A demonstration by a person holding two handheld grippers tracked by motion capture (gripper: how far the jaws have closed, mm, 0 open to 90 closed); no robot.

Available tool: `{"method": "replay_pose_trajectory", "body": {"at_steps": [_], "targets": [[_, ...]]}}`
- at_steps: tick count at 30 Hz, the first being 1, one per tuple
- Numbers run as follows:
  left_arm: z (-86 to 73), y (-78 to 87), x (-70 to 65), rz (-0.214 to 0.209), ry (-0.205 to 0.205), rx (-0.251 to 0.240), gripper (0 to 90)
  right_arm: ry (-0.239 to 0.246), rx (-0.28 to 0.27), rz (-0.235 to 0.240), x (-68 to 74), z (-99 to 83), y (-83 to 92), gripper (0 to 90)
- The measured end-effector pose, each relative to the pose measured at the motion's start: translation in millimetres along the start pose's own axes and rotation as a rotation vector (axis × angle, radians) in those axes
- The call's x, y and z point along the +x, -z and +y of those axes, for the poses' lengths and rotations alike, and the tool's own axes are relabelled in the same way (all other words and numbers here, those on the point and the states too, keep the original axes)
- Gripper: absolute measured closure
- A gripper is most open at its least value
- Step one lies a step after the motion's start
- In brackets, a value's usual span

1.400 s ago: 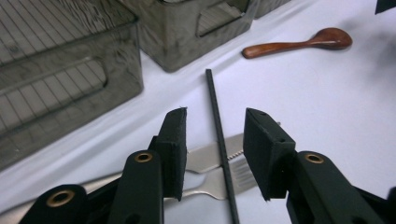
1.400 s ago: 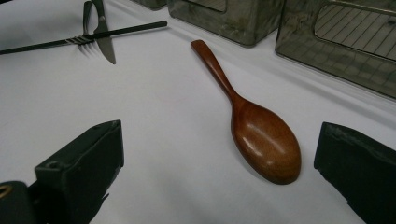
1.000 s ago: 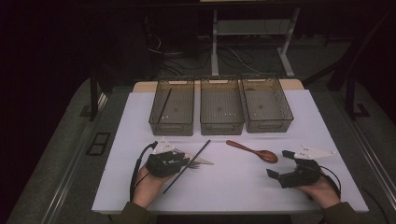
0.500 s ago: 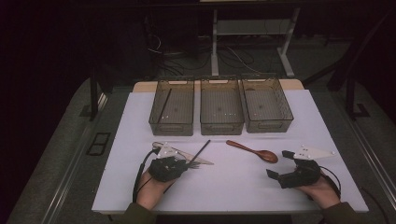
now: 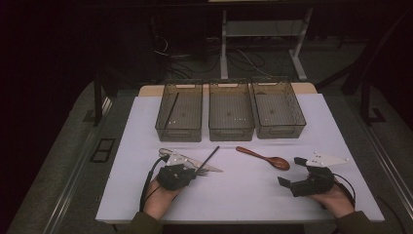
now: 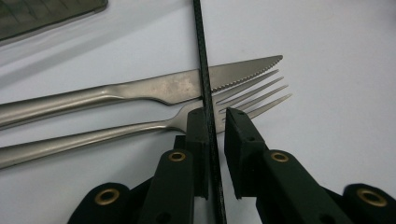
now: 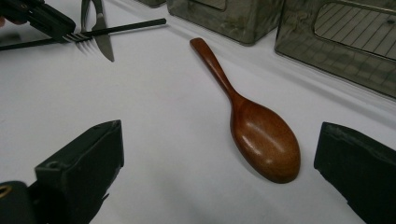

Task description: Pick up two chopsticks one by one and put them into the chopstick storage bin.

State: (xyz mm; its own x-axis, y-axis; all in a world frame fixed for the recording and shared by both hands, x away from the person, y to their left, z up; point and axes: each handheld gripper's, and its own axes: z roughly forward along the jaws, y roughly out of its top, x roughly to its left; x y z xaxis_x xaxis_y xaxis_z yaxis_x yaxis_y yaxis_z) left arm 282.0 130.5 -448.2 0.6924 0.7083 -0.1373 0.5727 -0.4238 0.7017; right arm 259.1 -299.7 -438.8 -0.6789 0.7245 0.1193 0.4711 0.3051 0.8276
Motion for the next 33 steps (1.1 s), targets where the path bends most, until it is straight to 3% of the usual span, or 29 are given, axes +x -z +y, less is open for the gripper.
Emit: {"method": "replay_pose_trajectory", "body": {"at_steps": [17,26,33], "targets": [[2.4,0.0,-1.7,0.029,0.006,0.012,85.2,0.005,0.0,0.001,-0.1,0.0,-0.1,1.1],[5.9,6.0,-0.9,0.017,-0.019,0.008,85.2,0.01,0.008,0.004,0.7,-0.3,-0.8,1.1],[8.6,12.7,1.0,0.002,-0.035,-0.004,85.2,-0.009,0.031,0.033,2.9,-2.3,-4.4,1.1]]}}
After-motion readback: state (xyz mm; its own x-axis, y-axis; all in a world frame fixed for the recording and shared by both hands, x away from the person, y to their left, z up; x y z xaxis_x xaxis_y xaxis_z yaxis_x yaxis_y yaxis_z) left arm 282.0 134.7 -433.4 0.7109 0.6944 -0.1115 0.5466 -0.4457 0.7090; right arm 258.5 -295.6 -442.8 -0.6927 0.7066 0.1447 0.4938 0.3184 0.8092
